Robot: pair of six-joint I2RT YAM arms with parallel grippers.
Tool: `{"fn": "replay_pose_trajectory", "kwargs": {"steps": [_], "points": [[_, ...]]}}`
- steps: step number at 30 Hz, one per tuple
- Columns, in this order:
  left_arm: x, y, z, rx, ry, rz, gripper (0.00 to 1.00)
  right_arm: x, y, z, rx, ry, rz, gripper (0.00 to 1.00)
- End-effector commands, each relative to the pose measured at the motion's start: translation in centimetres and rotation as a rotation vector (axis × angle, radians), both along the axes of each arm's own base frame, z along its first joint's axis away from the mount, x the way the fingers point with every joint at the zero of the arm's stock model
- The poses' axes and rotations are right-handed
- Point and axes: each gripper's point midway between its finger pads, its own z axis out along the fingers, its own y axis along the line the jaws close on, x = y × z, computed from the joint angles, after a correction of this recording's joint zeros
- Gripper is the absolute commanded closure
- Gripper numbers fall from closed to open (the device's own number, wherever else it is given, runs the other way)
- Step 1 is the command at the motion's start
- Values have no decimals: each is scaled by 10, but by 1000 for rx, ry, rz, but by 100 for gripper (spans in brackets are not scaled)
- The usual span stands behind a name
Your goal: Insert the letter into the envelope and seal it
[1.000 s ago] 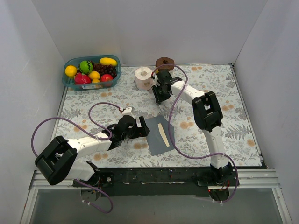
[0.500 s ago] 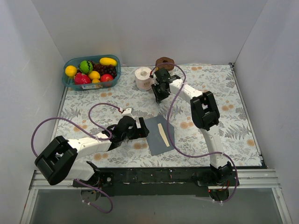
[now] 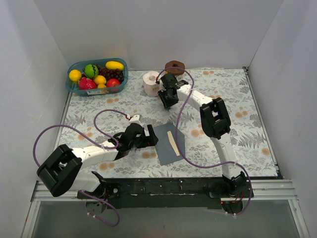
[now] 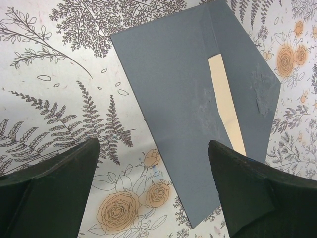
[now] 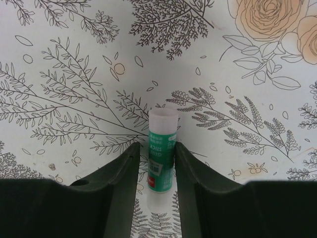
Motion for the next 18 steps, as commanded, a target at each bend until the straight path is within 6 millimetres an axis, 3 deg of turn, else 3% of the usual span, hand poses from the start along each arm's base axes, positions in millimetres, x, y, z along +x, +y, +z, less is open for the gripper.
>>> {"fn": "replay_pose_trajectory", "kwargs": {"steps": [1, 3, 6, 10, 12, 13, 14, 15, 18], "points": [[4, -1, 9, -25, -25, 7, 9, -20, -17, -23, -86, 83, 8, 59], [5, 0, 10, -23, -27, 11, 9, -21, -17, -26, -89, 90, 10, 68], [4, 1, 10, -23, -30, 13, 9, -23, -15, -28, -83, 99, 16, 98], [6, 3, 11, -12, -33, 21, 10, -22, -6, -4, -2, 57, 17, 99], [8, 3, 18, -17, -48, 27, 10, -12, 12, 49, 146, -72, 31, 99], [9, 3, 21, -18, -55, 28, 10, -22, 9, 49, 169, -75, 22, 99], [11, 3, 26, -26, -69, 29, 10, -19, 11, 92, 241, -159, 19, 99], [13, 1, 32, -35, -81, 31, 10, -14, 18, 115, 308, -225, 25, 99], [19, -3, 49, -53, -113, 21, 10, -23, 12, 166, 417, -327, -1, 99]]}}
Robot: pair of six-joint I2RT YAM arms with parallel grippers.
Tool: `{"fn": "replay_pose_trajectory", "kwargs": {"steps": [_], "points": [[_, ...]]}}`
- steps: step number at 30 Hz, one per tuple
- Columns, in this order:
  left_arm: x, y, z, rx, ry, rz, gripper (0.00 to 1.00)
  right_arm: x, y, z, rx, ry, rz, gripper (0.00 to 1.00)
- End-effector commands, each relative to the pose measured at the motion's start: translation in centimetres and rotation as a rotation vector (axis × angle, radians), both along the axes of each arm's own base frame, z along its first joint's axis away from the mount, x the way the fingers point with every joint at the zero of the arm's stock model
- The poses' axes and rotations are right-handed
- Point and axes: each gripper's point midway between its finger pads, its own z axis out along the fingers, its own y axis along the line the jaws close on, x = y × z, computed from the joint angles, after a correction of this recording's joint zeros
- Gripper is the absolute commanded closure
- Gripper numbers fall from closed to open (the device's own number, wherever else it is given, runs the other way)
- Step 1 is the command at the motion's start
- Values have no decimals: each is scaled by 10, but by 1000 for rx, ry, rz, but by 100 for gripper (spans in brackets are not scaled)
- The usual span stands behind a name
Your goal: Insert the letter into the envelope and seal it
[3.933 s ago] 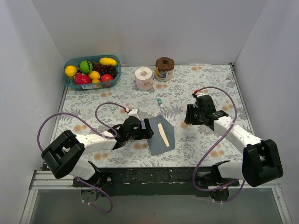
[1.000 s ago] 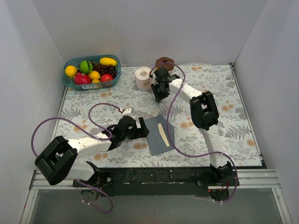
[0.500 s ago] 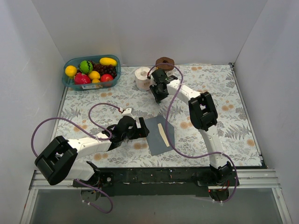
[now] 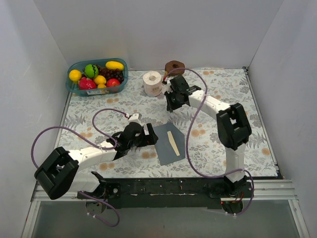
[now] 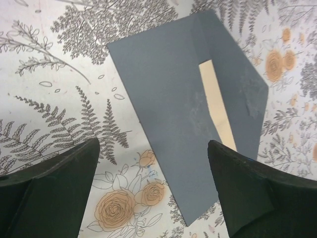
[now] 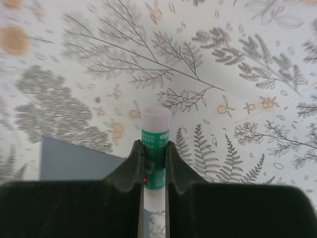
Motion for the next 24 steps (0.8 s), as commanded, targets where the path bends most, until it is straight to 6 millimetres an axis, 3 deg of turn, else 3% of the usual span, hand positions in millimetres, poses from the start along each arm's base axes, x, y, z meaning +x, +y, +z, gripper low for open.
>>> {"fn": "replay_pose_trajectory", "kwargs": {"steps": [1, 5, 7, 8, 9, 11, 12, 15, 16, 24], "points": [[20, -10, 53, -68, -117, 5, 10, 18, 24, 143, 328, -329, -17, 99], [26, -24, 92, -131, -199, -48, 8, -14, 18, 188, 477, -368, -20, 99], [27, -33, 115, -184, -241, -82, 7, -36, 19, 178, 541, -325, 7, 99], [26, -36, 122, -203, -254, -96, 7, -46, 18, 194, 596, -345, 16, 99], [27, -40, 133, -232, -279, -110, 7, -61, 20, 183, 643, -296, 28, 99], [23, -48, 153, -285, -311, -150, 7, -79, 18, 195, 720, -287, 36, 99], [24, -50, 163, -314, -337, -152, 8, -91, 18, 185, 758, -236, 27, 99], [19, -60, 181, -378, -365, -206, 8, -109, 18, 196, 846, -219, 42, 99], [18, -62, 183, -389, -366, -213, 9, -116, 17, 189, 863, -178, 24, 99], [19, -76, 164, -378, -302, -256, 12, -141, 17, 203, 980, -127, 50, 99]]}}
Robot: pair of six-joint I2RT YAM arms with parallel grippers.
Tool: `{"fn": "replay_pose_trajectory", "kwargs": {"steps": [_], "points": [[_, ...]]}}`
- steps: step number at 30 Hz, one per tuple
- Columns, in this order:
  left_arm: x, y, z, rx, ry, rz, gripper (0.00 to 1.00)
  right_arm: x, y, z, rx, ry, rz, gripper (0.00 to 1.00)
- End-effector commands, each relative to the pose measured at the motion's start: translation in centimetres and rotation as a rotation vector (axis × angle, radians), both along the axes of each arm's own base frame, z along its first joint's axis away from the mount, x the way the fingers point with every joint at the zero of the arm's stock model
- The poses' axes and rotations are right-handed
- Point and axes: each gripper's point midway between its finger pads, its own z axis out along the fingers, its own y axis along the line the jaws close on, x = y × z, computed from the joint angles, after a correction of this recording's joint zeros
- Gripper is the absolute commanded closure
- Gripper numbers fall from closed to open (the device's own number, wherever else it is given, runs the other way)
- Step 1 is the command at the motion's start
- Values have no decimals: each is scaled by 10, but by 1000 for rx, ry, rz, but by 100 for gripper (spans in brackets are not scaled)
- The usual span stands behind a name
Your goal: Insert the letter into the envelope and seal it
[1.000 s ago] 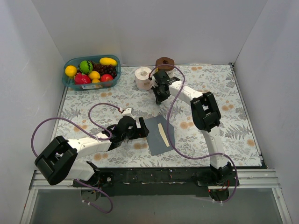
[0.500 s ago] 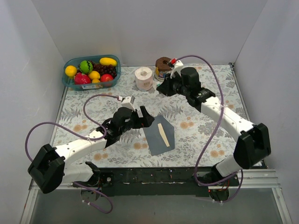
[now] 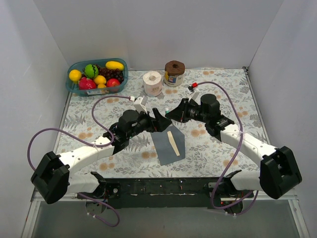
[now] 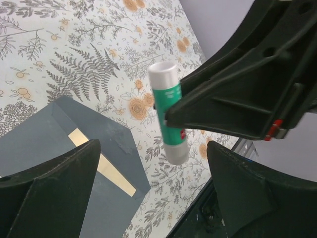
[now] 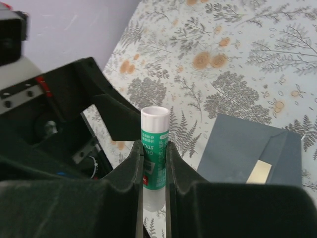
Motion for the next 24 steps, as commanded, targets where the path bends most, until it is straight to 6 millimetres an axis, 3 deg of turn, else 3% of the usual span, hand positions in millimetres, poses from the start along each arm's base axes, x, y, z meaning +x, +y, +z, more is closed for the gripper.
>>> {"fn": "replay_pose_trajectory", "kwargs": {"steps": [1, 12, 15, 22, 24], "points": [[-1, -9, 13, -29, -16, -45, 13, -9, 7, 50, 157, -83, 51, 99], [-2, -14, 16, -49, -18, -69, 16, -22, 11, 44, 195, -39, 109, 99], [-2, -17, 17, -53, -20, -76, 21, -24, 12, 44, 209, -31, 116, 99], [-4, -23, 15, -65, -16, -102, 50, -27, 14, 43, 226, -12, 138, 99], [-5, -23, 16, -66, -19, -106, 72, -29, 14, 43, 227, -9, 145, 99]]}}
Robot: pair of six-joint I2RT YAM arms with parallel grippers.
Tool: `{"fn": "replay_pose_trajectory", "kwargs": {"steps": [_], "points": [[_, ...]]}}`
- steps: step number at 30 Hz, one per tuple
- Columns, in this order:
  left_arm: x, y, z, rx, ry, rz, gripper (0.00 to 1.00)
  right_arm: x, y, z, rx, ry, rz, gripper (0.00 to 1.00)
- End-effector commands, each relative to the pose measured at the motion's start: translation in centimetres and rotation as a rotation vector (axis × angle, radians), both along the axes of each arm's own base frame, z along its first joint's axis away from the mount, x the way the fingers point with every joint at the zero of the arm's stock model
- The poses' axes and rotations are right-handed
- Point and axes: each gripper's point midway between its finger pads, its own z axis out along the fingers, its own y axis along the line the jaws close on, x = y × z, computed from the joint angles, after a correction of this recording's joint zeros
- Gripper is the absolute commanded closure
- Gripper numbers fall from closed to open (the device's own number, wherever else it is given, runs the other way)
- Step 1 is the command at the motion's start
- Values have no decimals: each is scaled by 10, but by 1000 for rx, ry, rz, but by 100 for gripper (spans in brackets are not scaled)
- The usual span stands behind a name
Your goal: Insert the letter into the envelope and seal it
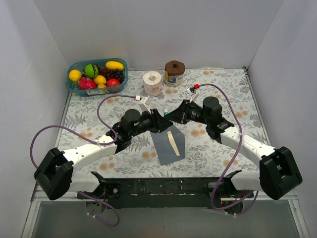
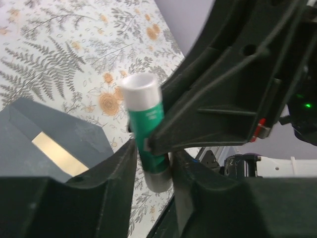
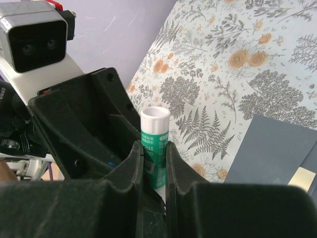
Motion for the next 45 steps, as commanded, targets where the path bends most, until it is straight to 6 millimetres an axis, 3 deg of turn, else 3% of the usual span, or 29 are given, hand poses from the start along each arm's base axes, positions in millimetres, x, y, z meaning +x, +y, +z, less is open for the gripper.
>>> {"fn": "replay_pose_trajectory", "kwargs": {"steps": [1, 2, 3, 9, 14, 26, 45], "points": [[4, -2, 17, -19, -46, 5, 80, -8, 5, 19, 63, -46, 59, 99], [4, -2, 17, -13, -55, 1, 95, -8, 5, 20, 62, -49, 61, 99], [3, 0, 17, -8, -56, 2, 100, -9, 5, 20, 60, -50, 66, 99], [-6, 5, 11, 52, -111, -41, 100, -12, 5, 20, 12, -69, 101, 98], [-14, 8, 7, 65, -114, -71, 100, -16, 5, 16, -4, -59, 123, 79], [-16, 2, 7, 54, -108, -96, 100, -16, 5, 8, -12, -37, 126, 64], [-20, -7, 3, 47, -89, -123, 100, -11, 6, 0, -4, 4, 94, 60]]}}
